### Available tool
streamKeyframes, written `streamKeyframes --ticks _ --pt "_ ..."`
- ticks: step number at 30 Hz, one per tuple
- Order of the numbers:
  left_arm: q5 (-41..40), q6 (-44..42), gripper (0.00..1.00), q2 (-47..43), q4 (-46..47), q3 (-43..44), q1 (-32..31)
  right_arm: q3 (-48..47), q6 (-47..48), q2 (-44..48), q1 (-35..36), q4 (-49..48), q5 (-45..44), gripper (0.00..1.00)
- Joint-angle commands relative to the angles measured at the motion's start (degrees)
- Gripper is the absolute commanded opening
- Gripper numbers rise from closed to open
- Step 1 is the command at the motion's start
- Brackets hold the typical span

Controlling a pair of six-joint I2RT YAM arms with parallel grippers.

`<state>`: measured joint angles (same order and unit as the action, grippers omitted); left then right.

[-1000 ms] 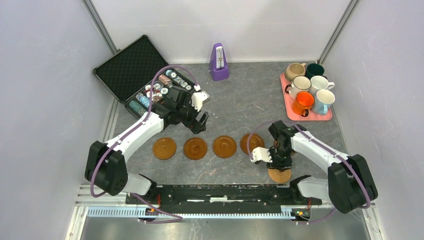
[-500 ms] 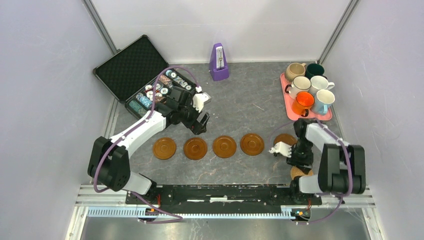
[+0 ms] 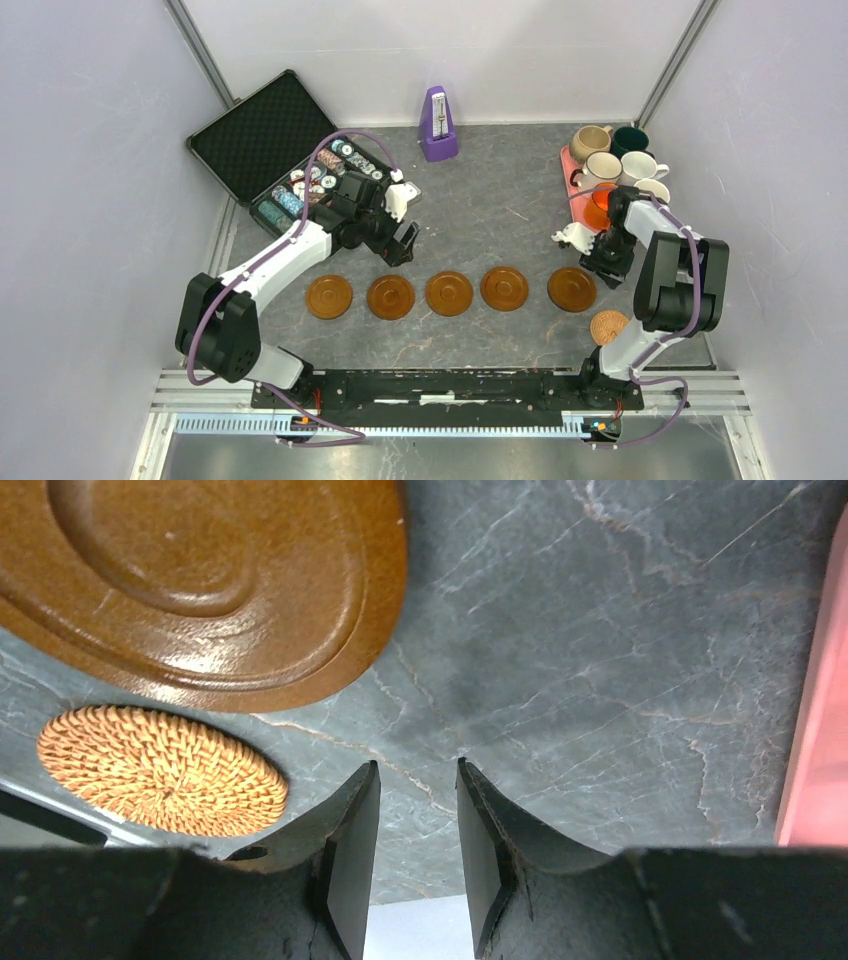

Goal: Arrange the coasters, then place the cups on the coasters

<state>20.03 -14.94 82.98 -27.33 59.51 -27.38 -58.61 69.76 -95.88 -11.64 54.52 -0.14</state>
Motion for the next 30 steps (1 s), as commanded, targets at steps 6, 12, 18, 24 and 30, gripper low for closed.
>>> streamKeyframes --ticks 6,12,18,24,30 --pt "0.38 1.63 0.97 0.31 0.96 2.44 0.7 -4.7 -1.65 -4.04 -0.29 -2.49 0.58 0.41" --pt "0.51 1.94 0.97 0.93 0.81 2.97 0.74 -7.57 -1.59 -5.01 -0.75 -2.6 -0.06 0.41" --pt "1.25 1.21 0.97 0.3 -0.41 3.6 0.74 -11.13 2.85 -0.43 -2.74 11.46 6.61 0.47" --pt "3.31 0.0 0.97 1.02 -1.95 4.76 0.74 2.91 5.26 9.91 -2.97 13.8 4.77 0.49" --pt "5.09 -0.34 0.97 3.04 -4.65 7.7 0.74 13.32 1.4 14.62 -2.96 8.54 5.15 0.49"
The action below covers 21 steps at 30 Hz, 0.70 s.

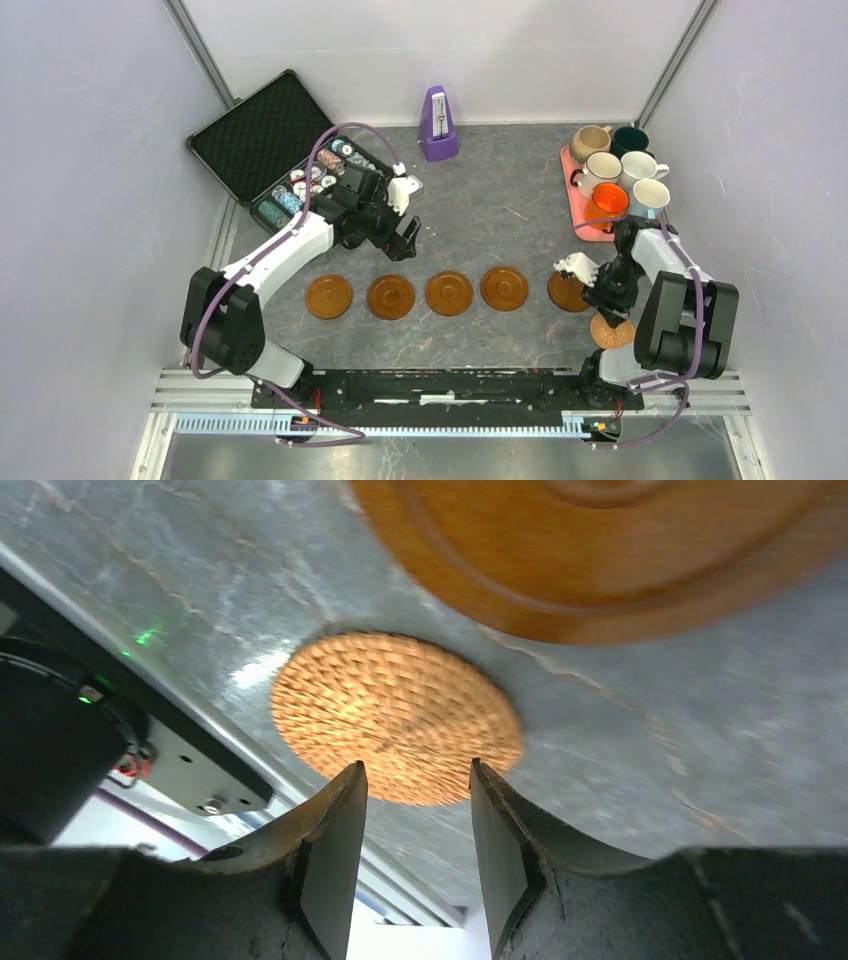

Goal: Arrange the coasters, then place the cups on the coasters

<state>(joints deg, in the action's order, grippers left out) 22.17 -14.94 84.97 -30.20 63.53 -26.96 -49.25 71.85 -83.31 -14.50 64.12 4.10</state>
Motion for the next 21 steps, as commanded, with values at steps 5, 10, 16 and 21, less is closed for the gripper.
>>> streamKeyframes --ticks 5,10,16,21 --pt "2.29 -1.71 0.97 2.58 -3.77 6.6 0.33 8.77 -2.39 2.21 -0.77 -6.86 -0.32 0.48" --pt "1.82 -2.21 0.97 3.98 -5.2 9.26 0.33 6.76 -3.54 -1.39 -3.49 -11.61 -1.01 0.48" --pt "1.48 -3.06 0.97 4.98 -6.34 10.45 0.37 0.57 -3.98 -6.25 -4.93 -14.02 -0.13 0.48" --pt "1.37 -2.82 0.97 5.62 -6.53 11.09 0.42 -4.32 -3.87 -9.78 -5.53 -13.61 -0.31 0.48"
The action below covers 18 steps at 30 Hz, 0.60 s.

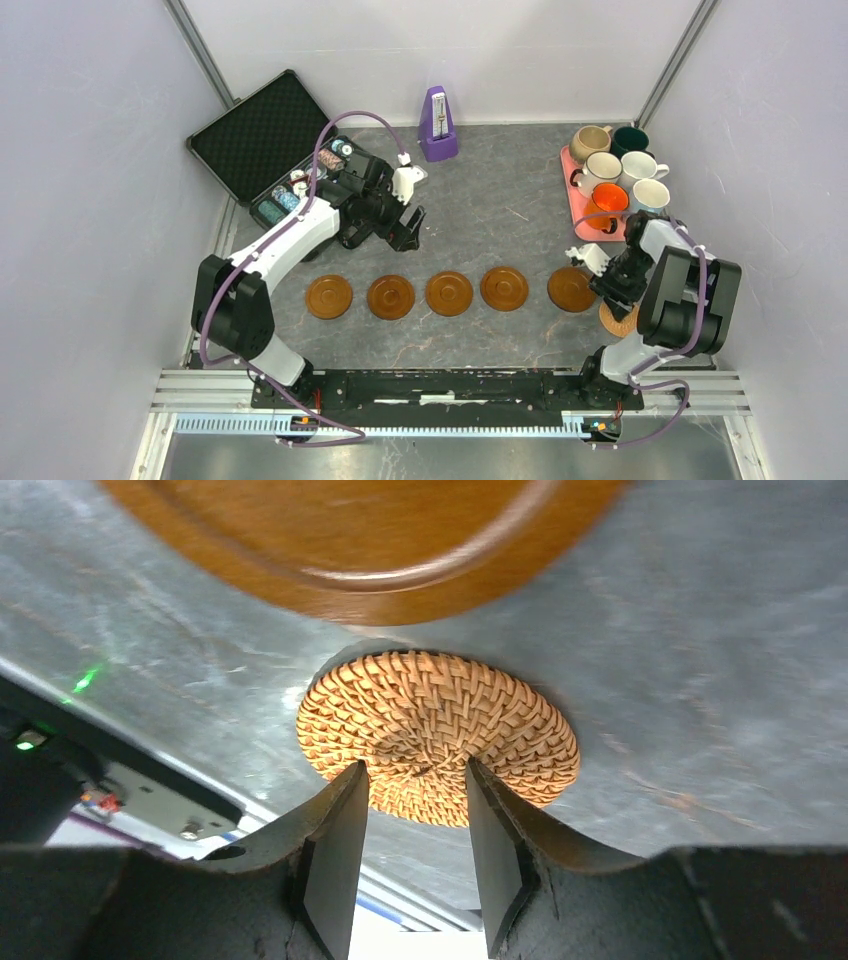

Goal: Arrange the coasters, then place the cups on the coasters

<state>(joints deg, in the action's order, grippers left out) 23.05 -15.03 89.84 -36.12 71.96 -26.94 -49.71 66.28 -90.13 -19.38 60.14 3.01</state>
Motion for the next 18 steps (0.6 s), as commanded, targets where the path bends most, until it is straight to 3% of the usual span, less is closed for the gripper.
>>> streamKeyframes --ticks 1,9,18 --pt "0.59 -2.59 0.97 0.81 -0.61 2.73 0.4 -4.58 1.82 -3.55 -0.81 -9.47 0.61 0.48" --pt "0.42 -2.72 0.97 1.46 -0.6 3.21 0.48 -10.36 2.24 -7.63 -1.1 -8.09 -0.19 0.48" --pt "0.76 -3.15 0.97 1.65 -0.62 3.59 1.42 -9.0 3.39 -6.65 -1.73 -6.54 -1.77 0.47"
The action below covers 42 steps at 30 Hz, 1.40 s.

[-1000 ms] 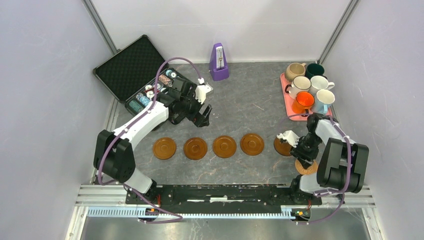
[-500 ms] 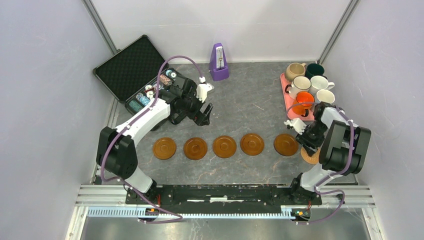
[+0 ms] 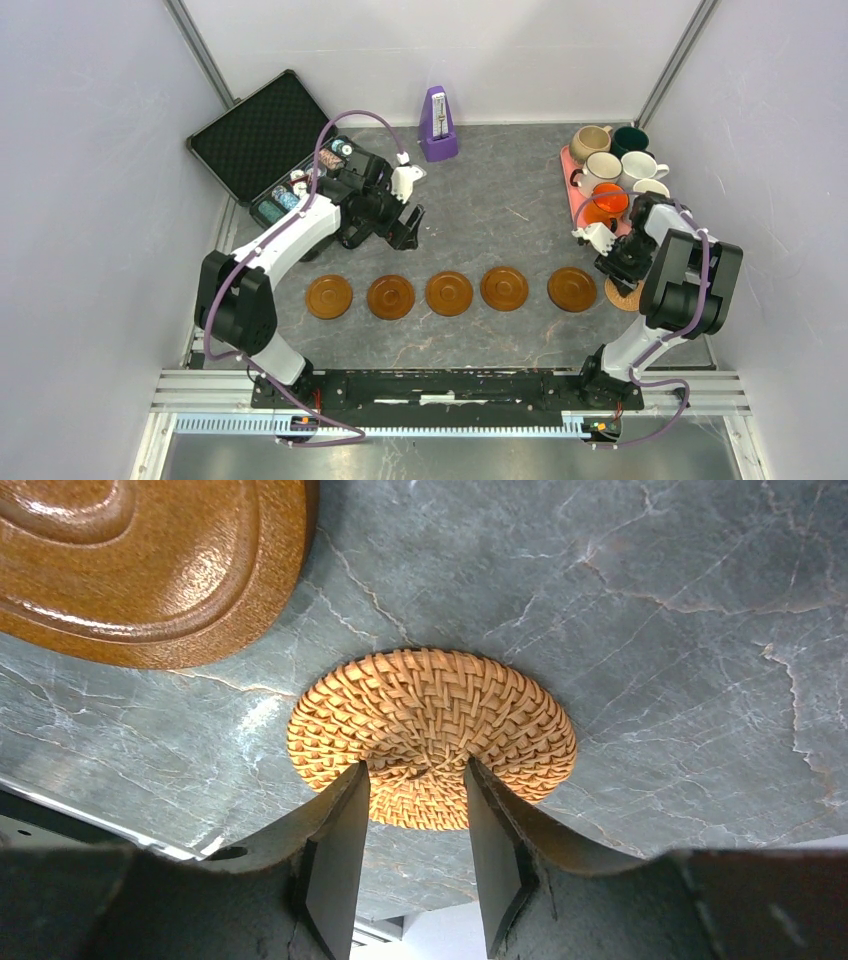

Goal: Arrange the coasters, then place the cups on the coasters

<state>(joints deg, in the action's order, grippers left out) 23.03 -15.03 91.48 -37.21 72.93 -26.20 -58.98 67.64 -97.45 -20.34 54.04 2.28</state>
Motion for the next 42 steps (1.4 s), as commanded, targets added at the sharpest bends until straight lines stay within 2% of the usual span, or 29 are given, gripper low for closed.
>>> streamKeyframes --ticks 1,5,12,18,20,22,27,30,35,42 --pt "0.92 -3.02 0.97 0.09 0.47 2.89 0.79 0.37 2.13 0.96 -0.89 -0.36 -1.22 0.47" --pt "2.57 -2.24 0.98 0.88 -0.03 5.02 0.86 -1.63 1.83 2.14 -0.98 0.53 0.07 0.49" --pt "2.64 -2.22 1.0 0.71 -0.38 6.18 1.06 -15.54 -0.85 0.51 -0.35 6.73 7.83 0.58" --pt "2.51 -1.93 1.0 -0.23 -0.58 5.74 1.74 -21.22 -3.51 2.63 4.16 10.39 15.81 0.63" --pt "2.3 -1.47 1.0 -0.43 -0.62 5.67 1.98 -22.05 -9.25 3.9 6.59 7.26 17.31 0.66" --pt "2.1 -0.89 1.0 -0.6 -0.59 5.65 2.24 -21.47 -17.09 5.02 9.52 -0.5 15.98 0.67" --pt "1.22 0.86 1.0 -0.78 0.22 5.43 2.99 -18.96 -35.6 5.28 19.12 -21.36 5.72 0.75" --pt "0.5 1.4 1.0 -1.09 0.28 5.9 3.69 -19.15 -42.27 2.35 22.71 -27.29 -0.26 0.74" --pt "-1.21 1.24 1.0 -2.48 0.04 5.79 4.98 -18.31 -47.18 -2.57 23.2 -33.0 -9.74 0.65" --pt "-1.34 1.69 1.0 -3.13 -0.05 4.68 5.94 -16.39 -48.04 -8.29 23.74 -39.46 -12.54 0.57"
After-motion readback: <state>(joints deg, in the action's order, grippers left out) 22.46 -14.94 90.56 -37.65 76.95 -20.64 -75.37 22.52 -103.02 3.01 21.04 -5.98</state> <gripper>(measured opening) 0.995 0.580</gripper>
